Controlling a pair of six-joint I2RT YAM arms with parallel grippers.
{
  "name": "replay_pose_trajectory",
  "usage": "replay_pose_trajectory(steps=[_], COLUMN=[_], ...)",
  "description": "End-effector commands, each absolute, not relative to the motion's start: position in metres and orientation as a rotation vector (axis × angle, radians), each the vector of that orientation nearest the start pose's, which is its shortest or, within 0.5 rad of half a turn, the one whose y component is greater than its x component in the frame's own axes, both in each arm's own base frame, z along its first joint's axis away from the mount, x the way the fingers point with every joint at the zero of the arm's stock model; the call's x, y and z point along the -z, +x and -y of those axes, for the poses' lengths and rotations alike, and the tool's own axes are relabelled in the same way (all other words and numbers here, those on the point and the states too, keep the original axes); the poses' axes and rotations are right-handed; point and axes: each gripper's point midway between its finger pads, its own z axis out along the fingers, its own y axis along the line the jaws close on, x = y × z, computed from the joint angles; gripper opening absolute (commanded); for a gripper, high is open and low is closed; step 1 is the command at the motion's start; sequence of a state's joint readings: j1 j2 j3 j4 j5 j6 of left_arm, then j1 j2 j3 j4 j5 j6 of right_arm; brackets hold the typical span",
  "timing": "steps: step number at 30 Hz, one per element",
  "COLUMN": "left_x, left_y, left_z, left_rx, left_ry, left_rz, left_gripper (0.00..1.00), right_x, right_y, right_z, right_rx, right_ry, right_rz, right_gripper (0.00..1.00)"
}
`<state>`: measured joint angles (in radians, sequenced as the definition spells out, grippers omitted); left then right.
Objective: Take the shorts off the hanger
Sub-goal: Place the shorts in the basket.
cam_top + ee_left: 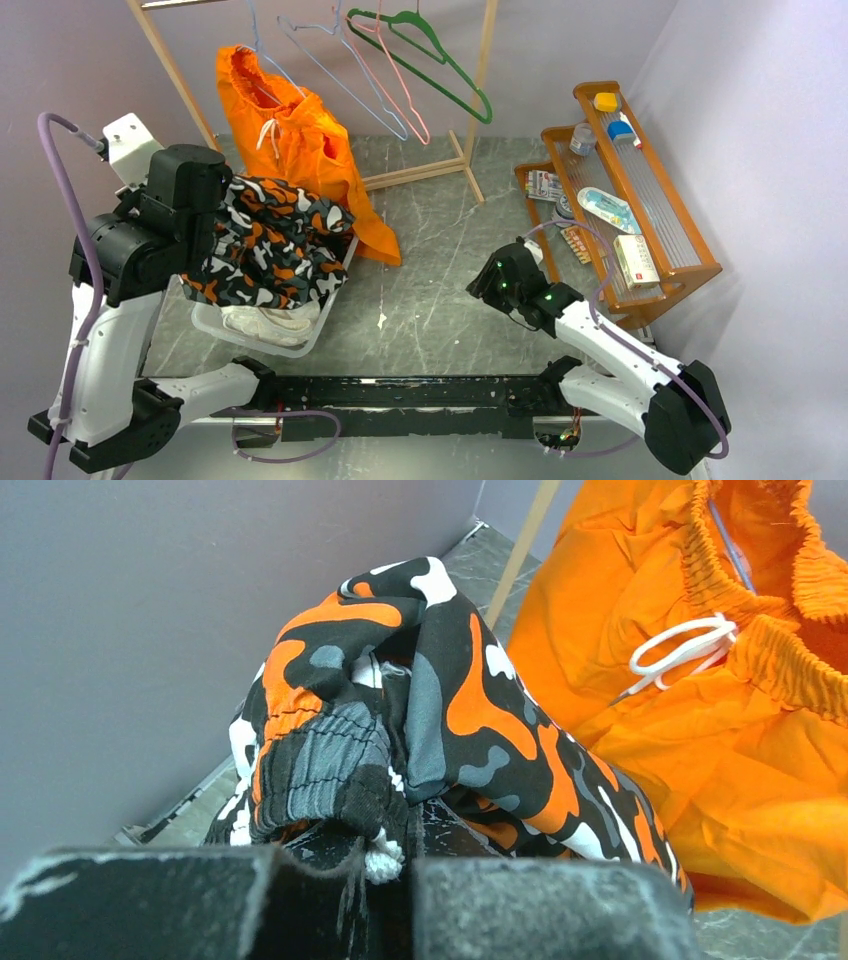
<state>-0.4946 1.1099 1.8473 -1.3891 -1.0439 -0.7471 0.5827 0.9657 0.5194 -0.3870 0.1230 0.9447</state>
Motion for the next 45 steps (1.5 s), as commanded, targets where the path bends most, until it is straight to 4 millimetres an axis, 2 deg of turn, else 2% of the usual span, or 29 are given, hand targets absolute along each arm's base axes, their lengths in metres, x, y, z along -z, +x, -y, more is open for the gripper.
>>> replay_pose_trajectory(steps=[1,3,4,5,6,8,9,12,16,18,22,24,26,28,30,32,33,35,37,40,42,45], left_x=[-0.407,-0.379,-0.354,-0.339,-0.312,-0.276,-0.258,-0.209,-0.164,-0.138,-0.085,-0.065,-0.055,-0.069,-0.103,-0.142,-0.16,-0.192,-0.214,-0.242,-0.26,-0.287], left_y=[0.229,0.239,0.242,0.244,0.25,0.267,0.273,0.288,0.305,0.306,0.297,0.288,0.276,0.274,0.28,0.283,0.283,0.28,0.274,0.273,0.277,0.299], left_z=[-0.036,-0.024,-0.02,-0.014,-0.006,0.018,0.023,0.022,0.02,0.027,0.038,0.041,0.039,0.035,0.029,0.019,0.014,0.006,0.0,0.001,0.009,0.049], left_rx=[-0.43,-0.448,-0.476,-0.456,-0.451,-0.329,-0.302,-0.237,-0.142,-0.034,0.041,0.071,0.079,0.105,0.141,0.148,0.143,0.125,0.101,0.12,0.183,0.444], left_ry=[-0.651,-0.607,-0.603,-0.635,-0.616,-0.562,-0.569,-0.645,-0.757,-0.797,-0.859,-0.903,-0.991,-1.035,-1.018,-0.995,-0.977,-0.953,-0.931,-0.885,-0.834,-0.623], left_rz=[-1.828,-1.921,-1.979,-2.008,-2.065,-2.154,-2.183,-2.277,-2.32,-2.402,-2.498,-2.542,-2.547,-2.476,-2.345,-2.21,-2.159,-2.087,-2.064,-2.045,-2.024,-1.966], left_gripper=[0.07,0.07,0.07,0.07,0.07,0.07,0.07,0.07,0.07,0.07,0.07,0.07,0.07,0.08,0.18,0.5,0.6,0.71,0.8,0.84,0.85,0.81], right_x=[-0.08,-0.079,-0.079,-0.078,-0.079,-0.079,-0.079,-0.079,-0.077,-0.075,-0.075,-0.077,-0.079,-0.085,-0.091,-0.095,-0.097,-0.1,-0.101,-0.1,-0.099,-0.096], right_y=[0.222,0.222,0.223,0.223,0.223,0.223,0.223,0.223,0.22,0.22,0.22,0.221,0.222,0.223,0.224,0.225,0.225,0.227,0.229,0.231,0.231,0.23], right_z=[-0.163,-0.164,-0.165,-0.167,-0.167,-0.168,-0.169,-0.169,-0.166,-0.165,-0.167,-0.168,-0.171,-0.175,-0.179,-0.181,-0.182,-0.183,-0.184,-0.187,-0.188,-0.188], right_rx=[-0.574,-0.581,-0.586,-0.59,-0.593,-0.597,-0.598,-0.593,-0.567,-0.559,-0.567,-0.573,-0.585,-0.605,-0.625,-0.639,-0.648,-0.654,-0.655,-0.659,-0.659,-0.658], right_ry=[0.482,0.479,0.472,0.466,0.465,0.458,0.45,0.425,0.399,0.397,0.387,0.37,0.342,0.293,0.246,0.219,0.21,0.205,0.206,0.207,0.203,0.202], right_rz=[-2.407,-2.41,-2.41,-2.412,-2.413,-2.416,-2.418,-2.428,-2.442,-2.444,-2.444,-2.443,-2.444,-2.437,-2.428,-2.418,-2.41,-2.398,-2.394,-2.401,-2.408,-2.42], right_gripper=[0.51,0.51,0.51,0.51,0.51,0.51,0.51,0.51,0.51,0.51,0.51,0.51,0.51,0.51,0.51,0.51,0.51,0.51,0.51,0.51,0.51,0.51])
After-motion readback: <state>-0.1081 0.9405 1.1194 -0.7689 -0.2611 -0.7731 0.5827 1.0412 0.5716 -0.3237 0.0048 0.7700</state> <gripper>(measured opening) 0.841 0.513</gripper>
